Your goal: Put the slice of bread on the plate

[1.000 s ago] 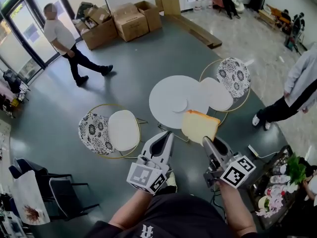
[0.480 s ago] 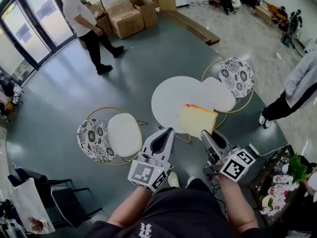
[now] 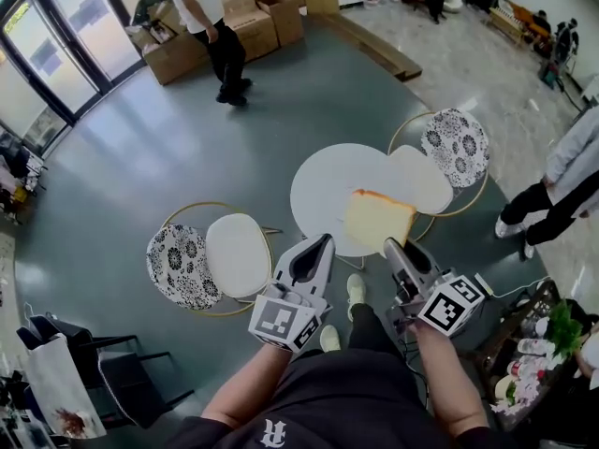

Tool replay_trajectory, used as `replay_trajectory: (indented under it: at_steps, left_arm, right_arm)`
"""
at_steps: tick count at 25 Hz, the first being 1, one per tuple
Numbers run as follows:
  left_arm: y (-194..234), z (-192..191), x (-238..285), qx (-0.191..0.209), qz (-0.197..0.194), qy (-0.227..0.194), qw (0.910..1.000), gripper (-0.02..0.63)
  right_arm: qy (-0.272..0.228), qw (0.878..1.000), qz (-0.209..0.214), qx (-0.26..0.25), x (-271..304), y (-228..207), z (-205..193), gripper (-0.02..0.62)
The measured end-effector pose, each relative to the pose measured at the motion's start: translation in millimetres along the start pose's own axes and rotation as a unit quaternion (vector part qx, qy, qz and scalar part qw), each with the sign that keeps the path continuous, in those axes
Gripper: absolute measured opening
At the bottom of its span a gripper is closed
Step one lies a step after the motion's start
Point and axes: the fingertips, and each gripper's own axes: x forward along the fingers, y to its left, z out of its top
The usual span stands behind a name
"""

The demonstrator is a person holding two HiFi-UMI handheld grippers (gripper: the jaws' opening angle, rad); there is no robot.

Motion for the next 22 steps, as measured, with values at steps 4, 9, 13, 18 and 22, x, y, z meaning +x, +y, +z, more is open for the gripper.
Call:
replay_trajectory:
  at_steps: [4, 9, 13, 18, 22]
  left_arm:
    - [10, -3, 17, 0.002, 0.004, 0.001, 1.0000, 0.008]
    - [24, -9, 50, 0.002, 0.002, -0.006, 1.0000, 0.006]
    - [29, -24, 80, 0.003, 0.001, -0.006, 1.0000, 0.008]
    - [51, -45, 108, 0.002, 0.009, -0.010, 0.9999, 0.008]
    - [70, -74, 126, -0.002, 0.019, -0.003, 0.9998, 0.008]
  right_arm:
    - [0.010, 1.000, 0.001, 0.009, 16, -16, 1, 0.092]
    - [0.028, 0.999, 0.010, 0.014, 40, -45, 9, 0.092]
    - [0.046, 0.998, 0.014, 0.030, 55, -81, 6, 0.092]
    - [0.059, 0.996, 0.016, 0.058, 80, -127, -7, 0.092]
    - [0.073, 0.994, 0.014, 0.078, 95, -169, -31, 0.092]
